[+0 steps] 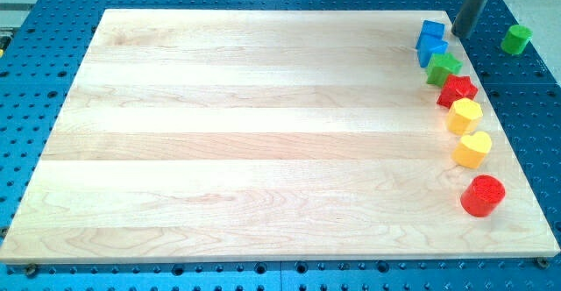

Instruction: Separate the blue blocks from each other

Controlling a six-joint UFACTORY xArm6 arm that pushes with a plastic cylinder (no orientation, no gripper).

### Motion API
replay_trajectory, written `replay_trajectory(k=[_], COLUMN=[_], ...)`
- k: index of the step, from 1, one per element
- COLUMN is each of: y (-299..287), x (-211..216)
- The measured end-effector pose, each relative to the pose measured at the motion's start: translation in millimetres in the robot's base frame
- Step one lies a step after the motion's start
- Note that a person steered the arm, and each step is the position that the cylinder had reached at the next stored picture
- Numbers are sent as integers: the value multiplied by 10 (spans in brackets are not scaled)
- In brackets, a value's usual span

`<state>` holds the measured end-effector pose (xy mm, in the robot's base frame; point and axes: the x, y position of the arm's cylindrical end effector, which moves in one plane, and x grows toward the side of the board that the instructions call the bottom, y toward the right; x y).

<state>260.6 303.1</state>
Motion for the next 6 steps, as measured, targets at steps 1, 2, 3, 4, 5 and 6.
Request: replay_trajectory(k=[1, 2, 3, 4, 5, 6], y=[-278, -524, -530, -972, -1144, -1110], x=[158, 178, 383, 372, 123, 229])
